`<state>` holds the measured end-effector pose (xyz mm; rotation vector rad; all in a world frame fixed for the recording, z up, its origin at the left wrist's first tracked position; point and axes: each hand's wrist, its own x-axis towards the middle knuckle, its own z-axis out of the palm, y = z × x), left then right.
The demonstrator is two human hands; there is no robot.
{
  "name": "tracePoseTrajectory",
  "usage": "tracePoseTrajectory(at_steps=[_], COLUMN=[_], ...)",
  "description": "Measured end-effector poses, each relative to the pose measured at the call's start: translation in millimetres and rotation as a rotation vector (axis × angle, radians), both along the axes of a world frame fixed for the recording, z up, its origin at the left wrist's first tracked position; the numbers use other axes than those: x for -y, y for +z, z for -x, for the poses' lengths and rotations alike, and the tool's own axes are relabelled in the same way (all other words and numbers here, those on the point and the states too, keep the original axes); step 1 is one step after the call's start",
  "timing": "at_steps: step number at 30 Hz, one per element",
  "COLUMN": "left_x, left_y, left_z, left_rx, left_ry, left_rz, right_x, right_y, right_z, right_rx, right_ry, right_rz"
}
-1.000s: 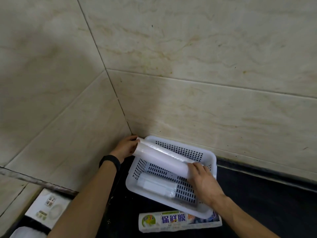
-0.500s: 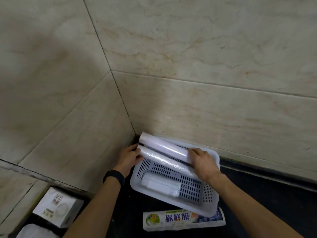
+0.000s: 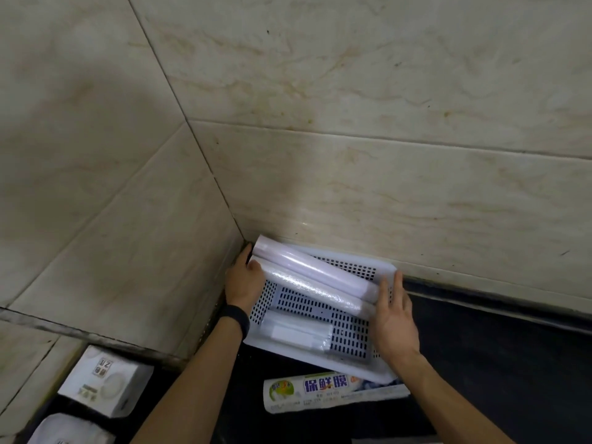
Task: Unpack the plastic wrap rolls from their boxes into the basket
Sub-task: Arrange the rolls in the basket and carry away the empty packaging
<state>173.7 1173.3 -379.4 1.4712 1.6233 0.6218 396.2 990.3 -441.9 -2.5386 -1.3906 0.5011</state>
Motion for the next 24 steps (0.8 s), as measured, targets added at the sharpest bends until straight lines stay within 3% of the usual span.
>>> tracePoseTrajectory(at_steps=[9,14,20,24], left_x=[54.4,123.0,206.8,253.0], left_y=[22.4,10.5,-12.2,-32.1], left_z=[11.6,46.9,116.1,177.7], left_rx=[-0.085,-0.258,-0.394,-0.533], left_ry=[-0.12,-0.189,-0.009,0.232], left_rz=[-0.108,-0.155,-0.187,-0.137], right_x=[0.4,12.8,56.7,75.9], right_y=[8.9,33.8,58.1,63.0], right_z=[-1.4,7.7,86.8,172.2], right_rx=[0.033,0.058,-0.029,-0.164], right_ry=[0.028,0.077,0.344,0.637], right_rz=[0.078,0.066,-0.31,-0.297])
